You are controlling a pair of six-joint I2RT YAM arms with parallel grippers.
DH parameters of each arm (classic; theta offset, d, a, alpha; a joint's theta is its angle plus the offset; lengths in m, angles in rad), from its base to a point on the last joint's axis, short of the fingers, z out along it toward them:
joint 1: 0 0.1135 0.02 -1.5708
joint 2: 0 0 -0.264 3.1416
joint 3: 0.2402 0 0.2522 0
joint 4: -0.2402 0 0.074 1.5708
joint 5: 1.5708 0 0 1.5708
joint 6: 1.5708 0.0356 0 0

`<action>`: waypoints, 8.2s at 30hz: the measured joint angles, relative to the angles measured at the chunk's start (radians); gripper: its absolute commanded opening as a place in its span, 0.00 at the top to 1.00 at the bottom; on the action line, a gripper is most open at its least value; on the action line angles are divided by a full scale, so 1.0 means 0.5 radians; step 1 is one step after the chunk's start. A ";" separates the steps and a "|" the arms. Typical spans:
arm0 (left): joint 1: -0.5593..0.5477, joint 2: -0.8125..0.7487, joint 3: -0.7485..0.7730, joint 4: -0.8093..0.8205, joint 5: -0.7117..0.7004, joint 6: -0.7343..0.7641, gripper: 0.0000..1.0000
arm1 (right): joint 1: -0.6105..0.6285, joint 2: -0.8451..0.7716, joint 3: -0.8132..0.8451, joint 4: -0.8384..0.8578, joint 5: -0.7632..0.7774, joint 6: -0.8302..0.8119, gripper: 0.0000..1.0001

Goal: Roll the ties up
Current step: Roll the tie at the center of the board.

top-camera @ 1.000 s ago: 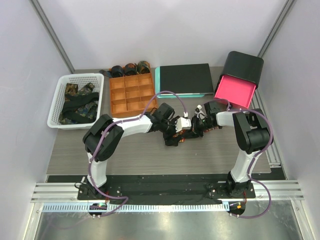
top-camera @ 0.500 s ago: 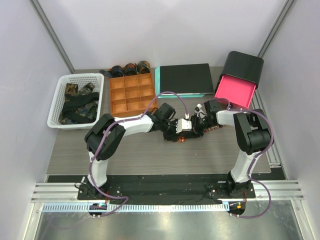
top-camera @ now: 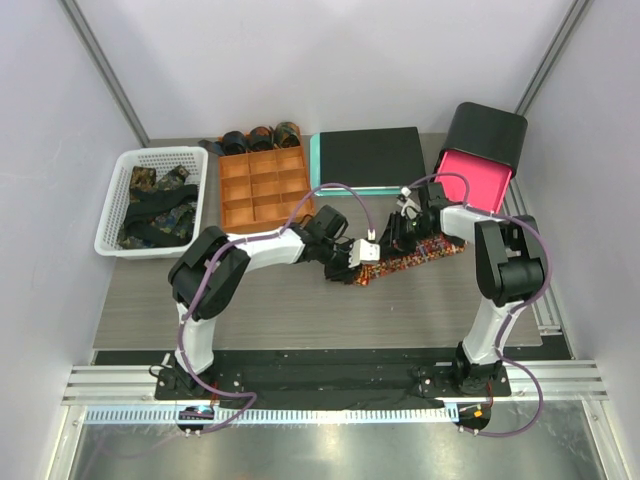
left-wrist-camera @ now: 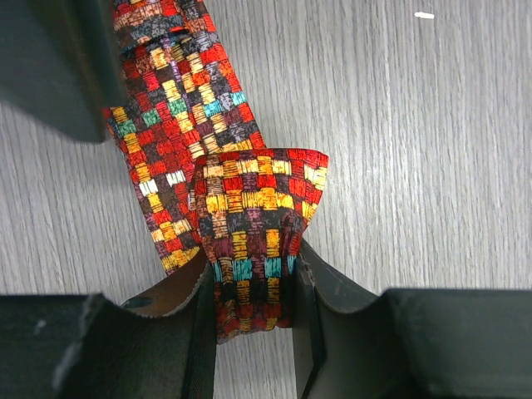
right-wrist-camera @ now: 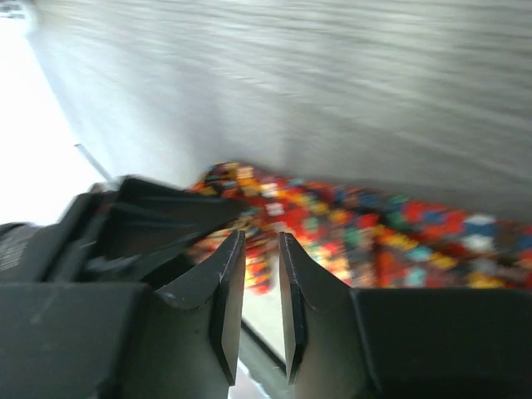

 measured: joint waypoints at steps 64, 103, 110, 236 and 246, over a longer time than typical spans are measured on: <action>0.098 -0.002 0.045 -0.176 -0.005 -0.127 0.44 | 0.304 0.083 -0.130 0.146 -0.098 0.169 0.99; 0.139 -0.047 -0.250 0.469 0.130 -0.508 0.61 | 0.269 0.250 0.039 -0.135 -0.041 0.031 0.99; 0.053 -0.040 -0.101 0.182 -0.035 -0.376 0.76 | 0.246 0.249 -0.018 -0.038 -0.123 0.101 0.86; -0.052 0.013 0.045 0.093 -0.423 -0.439 0.69 | -0.085 0.069 -0.009 -0.256 -0.008 -0.224 0.59; -0.045 0.013 0.065 0.045 -0.453 -0.432 0.66 | 0.132 -0.071 -0.116 -0.056 -0.085 0.040 0.50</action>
